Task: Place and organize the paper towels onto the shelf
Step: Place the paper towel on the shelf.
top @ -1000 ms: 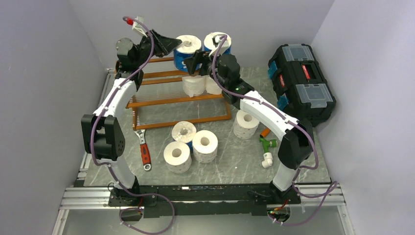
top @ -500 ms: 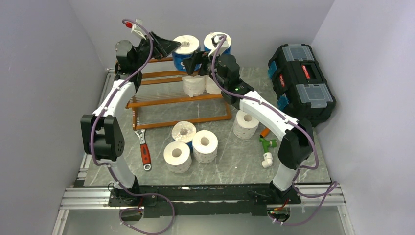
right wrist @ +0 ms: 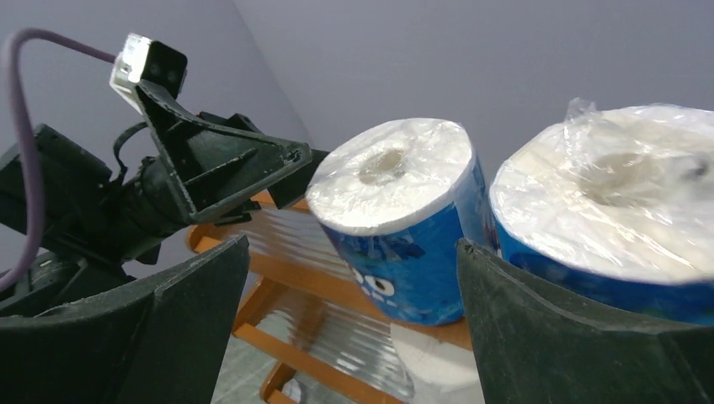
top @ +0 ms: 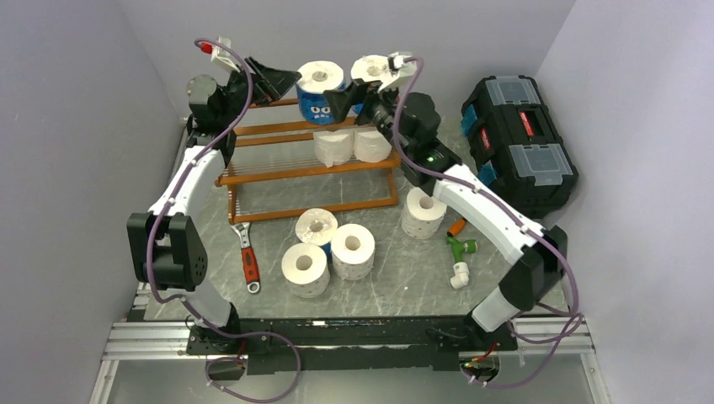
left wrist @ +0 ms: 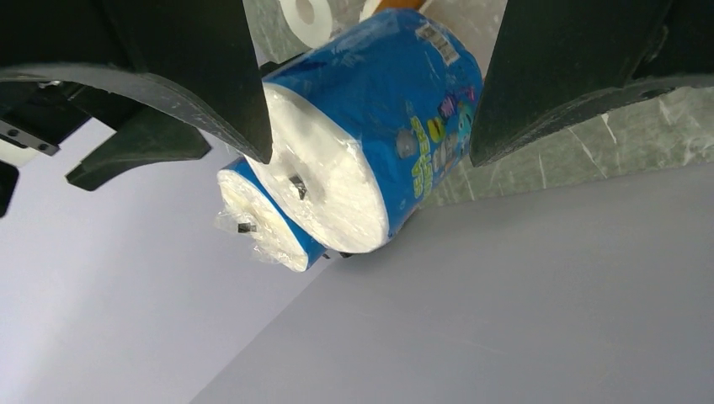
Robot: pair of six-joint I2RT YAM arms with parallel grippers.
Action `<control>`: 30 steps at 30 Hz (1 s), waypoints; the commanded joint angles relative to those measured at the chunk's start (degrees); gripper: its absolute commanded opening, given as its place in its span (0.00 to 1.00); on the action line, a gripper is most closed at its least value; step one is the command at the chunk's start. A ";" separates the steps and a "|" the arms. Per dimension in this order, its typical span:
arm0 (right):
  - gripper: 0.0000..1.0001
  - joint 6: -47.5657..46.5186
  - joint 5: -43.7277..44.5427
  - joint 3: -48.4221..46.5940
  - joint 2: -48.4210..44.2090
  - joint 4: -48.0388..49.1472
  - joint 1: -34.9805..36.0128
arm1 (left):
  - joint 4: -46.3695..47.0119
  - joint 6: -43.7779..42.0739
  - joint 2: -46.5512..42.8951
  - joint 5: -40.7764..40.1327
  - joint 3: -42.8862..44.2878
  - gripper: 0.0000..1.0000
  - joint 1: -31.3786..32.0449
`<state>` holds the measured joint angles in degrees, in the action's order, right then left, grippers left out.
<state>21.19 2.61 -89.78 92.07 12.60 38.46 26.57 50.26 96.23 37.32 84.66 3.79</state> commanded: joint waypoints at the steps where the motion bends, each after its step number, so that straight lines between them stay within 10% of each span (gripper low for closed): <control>1: 0.95 0.05 0.32 5.06 -9.21 3.86 0.22 | 2.28 -1.08 -7.28 -4.14 -3.87 0.92 -0.60; 11: 0.93 3.23 2.11 25.62 -28.48 7.59 0.27 | -1.96 -6.05 -15.96 -7.98 -13.29 0.69 -0.18; 30: 0.56 5.46 3.26 47.16 -45.73 3.69 0.32 | -5.44 -11.26 -15.37 -13.04 -14.86 0.26 3.94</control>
<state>26.02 4.49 -43.48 48.62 15.88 38.46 21.06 40.86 81.38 27.05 69.80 7.60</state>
